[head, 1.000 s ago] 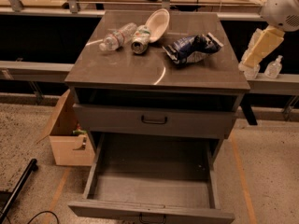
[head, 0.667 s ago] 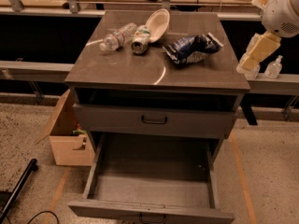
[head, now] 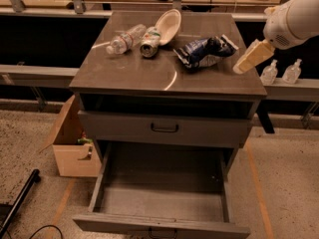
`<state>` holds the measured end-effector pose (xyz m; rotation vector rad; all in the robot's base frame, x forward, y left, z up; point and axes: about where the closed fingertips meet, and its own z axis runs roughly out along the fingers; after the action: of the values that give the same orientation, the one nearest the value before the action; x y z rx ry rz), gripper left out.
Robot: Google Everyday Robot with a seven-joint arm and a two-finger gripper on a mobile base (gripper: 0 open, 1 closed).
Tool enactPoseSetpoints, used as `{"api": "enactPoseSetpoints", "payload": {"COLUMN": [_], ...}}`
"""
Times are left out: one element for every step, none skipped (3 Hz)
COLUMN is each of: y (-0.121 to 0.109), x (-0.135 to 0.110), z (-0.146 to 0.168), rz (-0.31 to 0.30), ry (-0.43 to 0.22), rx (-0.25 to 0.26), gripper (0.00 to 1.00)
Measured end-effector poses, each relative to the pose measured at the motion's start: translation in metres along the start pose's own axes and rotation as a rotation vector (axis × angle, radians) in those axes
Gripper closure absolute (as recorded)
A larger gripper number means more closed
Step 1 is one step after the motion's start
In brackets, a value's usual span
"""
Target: Place blue chip bag into middle drawer
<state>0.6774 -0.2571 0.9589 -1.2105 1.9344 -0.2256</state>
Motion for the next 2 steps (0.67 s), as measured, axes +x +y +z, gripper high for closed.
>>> {"api": "enactPoseSetpoints", "payload": {"y": [-0.003,-0.003], "x": [-0.006,-0.015], "z": [0.042,0.078], "rz": [0.081,0.115], "ry": [-0.062,-0.112], "rx": [-0.018,-0.043], "gripper": [0.00,0.00]}}
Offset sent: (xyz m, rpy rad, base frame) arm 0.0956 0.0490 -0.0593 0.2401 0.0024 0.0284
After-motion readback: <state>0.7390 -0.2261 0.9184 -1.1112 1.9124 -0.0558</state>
